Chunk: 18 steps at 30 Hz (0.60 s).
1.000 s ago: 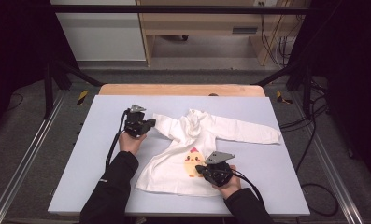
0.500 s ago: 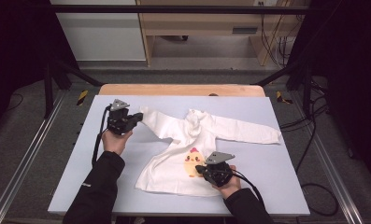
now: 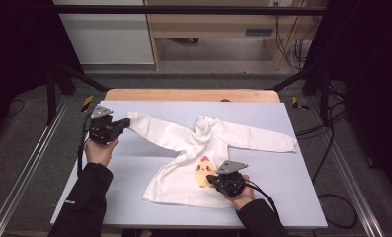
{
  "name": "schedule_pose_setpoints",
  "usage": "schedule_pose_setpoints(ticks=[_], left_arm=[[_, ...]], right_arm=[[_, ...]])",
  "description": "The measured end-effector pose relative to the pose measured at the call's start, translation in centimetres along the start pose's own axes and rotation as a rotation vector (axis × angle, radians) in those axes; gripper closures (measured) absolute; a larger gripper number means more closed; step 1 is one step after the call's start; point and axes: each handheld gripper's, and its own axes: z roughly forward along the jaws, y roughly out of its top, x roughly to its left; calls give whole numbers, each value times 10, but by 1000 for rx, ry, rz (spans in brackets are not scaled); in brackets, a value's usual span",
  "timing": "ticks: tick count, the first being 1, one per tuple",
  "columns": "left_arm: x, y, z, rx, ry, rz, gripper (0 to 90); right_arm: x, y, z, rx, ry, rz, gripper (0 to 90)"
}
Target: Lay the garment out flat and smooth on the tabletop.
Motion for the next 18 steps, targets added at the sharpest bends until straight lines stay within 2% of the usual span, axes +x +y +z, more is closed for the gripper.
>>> schedule_pose_setpoints(ticks=[7,18], left_arm=[[28,-9,-11,16,66,-28,877],[80,-35,-25,45,191,-116,876]], right_arm=[[0,0,0,0,1,1,900],[0,0,0,0,2,3,900]])
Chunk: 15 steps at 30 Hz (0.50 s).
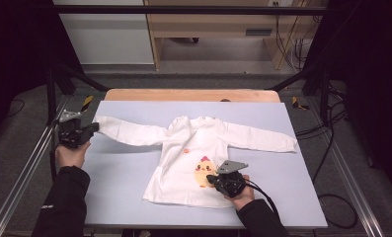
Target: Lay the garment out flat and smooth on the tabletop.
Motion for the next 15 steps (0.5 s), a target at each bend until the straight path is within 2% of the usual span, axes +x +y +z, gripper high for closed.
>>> schedule_pose_setpoints(ticks=[5,8,15], left_arm=[[21,-9,-2,15,56,-34,876],[31,-13,-2,16,73,-55,876],[44,-19,8,32,95,-80,875]], right_arm=[[0,0,0,0,1,0,900],[0,0,0,0,1,1,900],[0,0,0,0,2,2,900]])
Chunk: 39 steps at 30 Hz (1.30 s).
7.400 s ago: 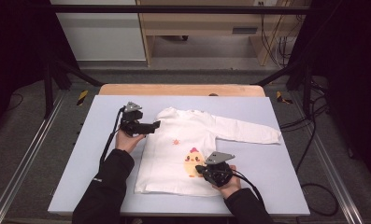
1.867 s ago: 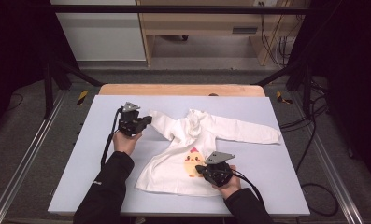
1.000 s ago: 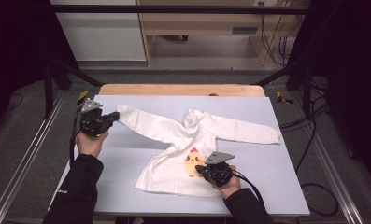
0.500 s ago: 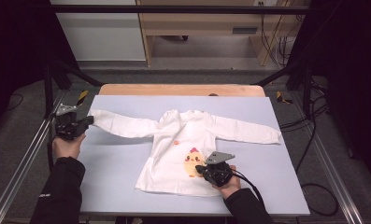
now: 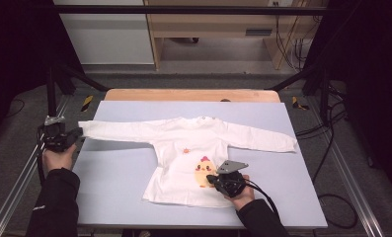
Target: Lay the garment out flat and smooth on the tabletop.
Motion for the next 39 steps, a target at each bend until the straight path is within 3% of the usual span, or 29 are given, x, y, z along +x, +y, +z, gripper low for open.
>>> schedule_pose_setpoints(ticks=[5,10,13,15,21,25,28,32,39], left_arm=[[1,-2,10,25,18,-1,874],[1,-7,16,29,11,-36,850],[-2,-6,11,13,-1,-50,771],[-8,-4,4,-10,-18,-33,708],[-38,-2,-13,-78,-134,41,503],[-57,-7,-21,-121,-251,43,399],[-70,-13,-26,-128,-320,61,333],[-89,-21,-31,-131,-381,97,250],[-120,-36,-39,-109,-433,149,79]], right_arm=[[0,0,0,-1,0,0,900],[0,0,0,0,1,1,900],[0,0,0,0,0,0,900],[0,0,0,0,2,0,900],[1,0,0,1,-1,-3,887],[0,2,-3,4,12,1,816],[-1,4,-9,-29,13,11,757],[-8,7,-21,-76,1,53,627],[-21,4,-36,-131,-72,109,333]])
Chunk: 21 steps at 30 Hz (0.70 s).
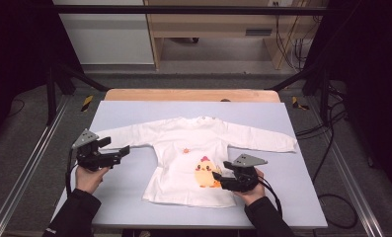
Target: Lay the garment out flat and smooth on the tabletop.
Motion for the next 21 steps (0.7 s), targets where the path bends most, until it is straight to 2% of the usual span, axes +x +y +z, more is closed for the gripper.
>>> schedule_pose_setpoints(ticks=[4,7,14,18,21], left_arm=[[-17,-6,3,31,-27,32,38],[-29,-13,4,44,-62,44,26],[-49,-31,8,93,-117,80,22],[-57,-41,10,131,-134,84,23],[-60,-47,12,165,-136,89,24]], right_arm=[[-5,0,-6,-7,-48,14,159],[-8,0,-10,7,-71,22,90],[-9,-3,-20,15,-46,42,49],[-9,-7,-23,19,-43,60,50],[-9,-12,-25,34,-49,72,87]])
